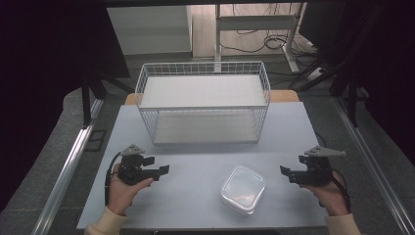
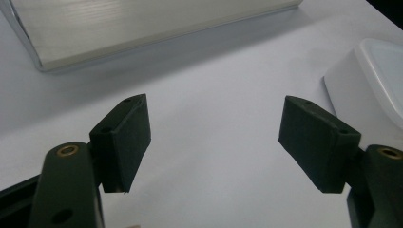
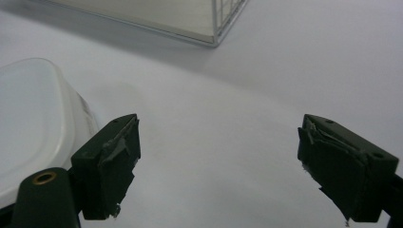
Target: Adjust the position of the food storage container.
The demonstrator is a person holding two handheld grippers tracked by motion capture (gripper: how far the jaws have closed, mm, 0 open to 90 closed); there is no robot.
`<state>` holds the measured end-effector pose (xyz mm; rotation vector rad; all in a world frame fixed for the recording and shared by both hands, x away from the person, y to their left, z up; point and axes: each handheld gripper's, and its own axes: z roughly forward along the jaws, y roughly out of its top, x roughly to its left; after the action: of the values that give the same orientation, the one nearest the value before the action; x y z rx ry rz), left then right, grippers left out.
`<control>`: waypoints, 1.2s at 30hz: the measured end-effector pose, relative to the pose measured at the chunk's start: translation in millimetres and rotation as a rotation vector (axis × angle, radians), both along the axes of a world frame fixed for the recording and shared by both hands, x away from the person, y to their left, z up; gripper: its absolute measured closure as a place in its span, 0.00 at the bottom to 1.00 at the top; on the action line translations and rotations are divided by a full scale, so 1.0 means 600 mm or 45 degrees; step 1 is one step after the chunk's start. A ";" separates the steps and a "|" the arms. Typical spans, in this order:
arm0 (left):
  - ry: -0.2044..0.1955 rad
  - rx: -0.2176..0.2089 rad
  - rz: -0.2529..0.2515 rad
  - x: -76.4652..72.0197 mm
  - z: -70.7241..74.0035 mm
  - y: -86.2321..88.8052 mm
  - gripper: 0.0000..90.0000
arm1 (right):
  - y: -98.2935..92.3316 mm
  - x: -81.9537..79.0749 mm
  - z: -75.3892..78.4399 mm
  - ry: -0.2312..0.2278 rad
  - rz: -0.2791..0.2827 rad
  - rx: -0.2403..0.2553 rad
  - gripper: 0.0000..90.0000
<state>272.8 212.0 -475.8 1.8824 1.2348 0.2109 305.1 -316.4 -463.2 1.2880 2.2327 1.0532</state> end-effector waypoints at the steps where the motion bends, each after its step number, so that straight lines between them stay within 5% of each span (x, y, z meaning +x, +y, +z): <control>1: 0.000 -0.001 -0.001 0.001 0.000 -0.001 0.28 | -0.003 0.000 -0.001 0.006 -0.007 0.000 0.16; 12: -0.015 0.010 -0.015 -0.011 0.003 -0.004 0.28 | -0.012 -0.004 0.006 0.026 -0.064 -0.017 0.17; 25: -0.022 0.005 -0.004 -0.016 0.012 0.004 0.27 | -0.001 0.001 0.003 0.052 -0.028 0.004 0.20; 36: -0.019 0.008 -0.018 -0.017 0.011 0.001 0.27 | 0.002 -0.012 0.030 0.042 0.008 0.003 0.28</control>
<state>262.9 212.5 -469.2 1.8911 1.2121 0.2214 297.7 -315.0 -445.5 1.3090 2.2621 1.0440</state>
